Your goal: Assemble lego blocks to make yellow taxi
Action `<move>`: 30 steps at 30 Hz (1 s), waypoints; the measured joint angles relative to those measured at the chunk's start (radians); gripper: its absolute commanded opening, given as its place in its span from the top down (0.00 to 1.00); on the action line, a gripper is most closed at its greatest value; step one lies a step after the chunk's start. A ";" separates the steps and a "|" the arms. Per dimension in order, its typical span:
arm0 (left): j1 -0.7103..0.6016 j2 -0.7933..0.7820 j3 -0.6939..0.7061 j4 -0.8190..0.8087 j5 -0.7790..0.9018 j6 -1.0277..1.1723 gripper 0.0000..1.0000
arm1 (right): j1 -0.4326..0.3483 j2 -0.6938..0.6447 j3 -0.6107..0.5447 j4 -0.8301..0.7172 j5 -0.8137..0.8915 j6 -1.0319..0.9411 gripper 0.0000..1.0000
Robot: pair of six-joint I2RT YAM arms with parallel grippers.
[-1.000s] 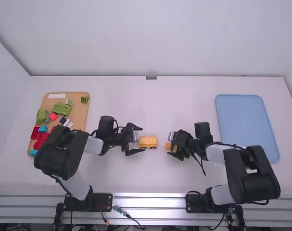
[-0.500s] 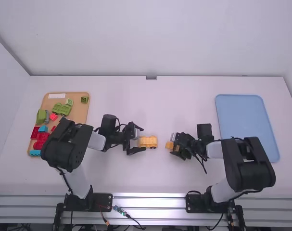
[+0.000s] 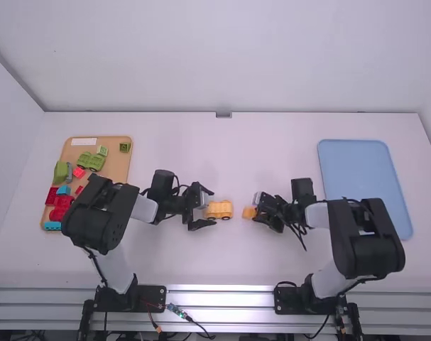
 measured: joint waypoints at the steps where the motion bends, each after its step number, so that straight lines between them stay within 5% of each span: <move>1: 0.000 0.000 0.000 0.000 0.000 0.002 0.01 | 0.005 0.000 0.000 0.002 0.001 0.000 0.81; 8: 0.000 0.000 0.000 0.000 -0.008 0.008 0.01 | 0.030 0.000 0.000 0.004 0.001 -0.002 0.43; 25: 0.000 0.000 0.000 0.000 -0.011 0.011 0.01 | 0.072 0.000 0.000 0.018 0.039 0.018 0.43; 30: 0.000 0.000 0.000 0.000 -0.011 0.011 0.01 | 0.089 0.000 0.000 0.024 0.056 0.028 0.51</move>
